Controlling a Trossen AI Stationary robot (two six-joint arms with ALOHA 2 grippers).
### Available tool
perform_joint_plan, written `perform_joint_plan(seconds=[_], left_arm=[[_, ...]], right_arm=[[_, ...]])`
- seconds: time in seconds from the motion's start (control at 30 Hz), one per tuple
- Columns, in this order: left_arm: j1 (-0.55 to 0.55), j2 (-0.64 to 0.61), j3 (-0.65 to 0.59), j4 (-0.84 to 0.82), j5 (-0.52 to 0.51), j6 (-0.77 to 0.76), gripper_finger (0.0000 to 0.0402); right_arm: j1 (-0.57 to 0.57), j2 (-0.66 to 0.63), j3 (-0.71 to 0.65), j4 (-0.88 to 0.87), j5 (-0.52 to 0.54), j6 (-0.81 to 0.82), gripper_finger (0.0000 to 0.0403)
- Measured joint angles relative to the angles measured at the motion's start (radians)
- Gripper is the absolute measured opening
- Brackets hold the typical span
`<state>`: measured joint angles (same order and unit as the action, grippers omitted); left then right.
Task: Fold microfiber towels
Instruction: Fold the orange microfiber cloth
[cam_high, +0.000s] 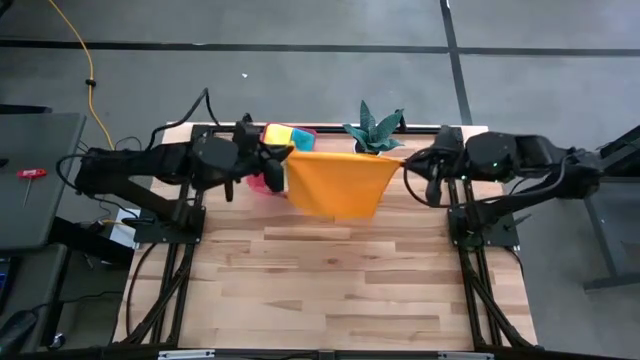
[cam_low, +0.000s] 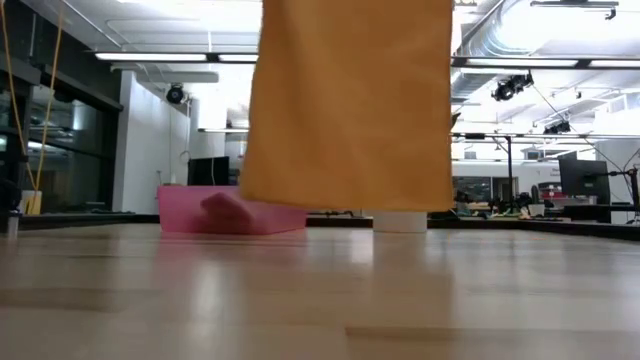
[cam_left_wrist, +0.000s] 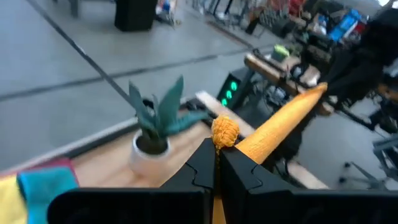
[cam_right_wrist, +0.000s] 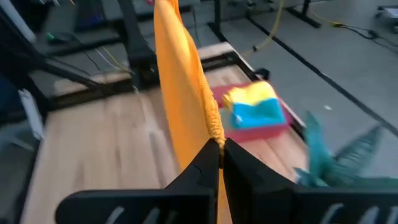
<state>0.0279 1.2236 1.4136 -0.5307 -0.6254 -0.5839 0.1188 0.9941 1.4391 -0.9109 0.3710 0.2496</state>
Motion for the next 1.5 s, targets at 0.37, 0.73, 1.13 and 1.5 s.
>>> perform_joint_plan(seconds=[0.37, 0.73, 1.13, 1.5], left_arm=[[0.187, 0.203, 0.0, 0.323, 0.205, 0.196, 0.0], [0.258, 0.288, 0.0, 0.323, 0.191, 0.333, 0.0], [0.053, 0.292, -0.067, 0.168, 0.122, 0.191, 0.0], [-0.187, 0.326, -0.234, 0.128, 0.186, -0.178, 0.0]], right_arm=[[-0.076, -0.002, 0.107, -0.255, 0.03, -0.053, 0.0], [-0.072, -0.01, 0.13, -0.389, 0.073, -0.006, 0.0], [0.094, 0.083, 0.066, -0.481, 0.086, 0.155, 0.0], [0.389, 0.09, -0.397, -0.066, -0.023, 0.552, 0.0]])
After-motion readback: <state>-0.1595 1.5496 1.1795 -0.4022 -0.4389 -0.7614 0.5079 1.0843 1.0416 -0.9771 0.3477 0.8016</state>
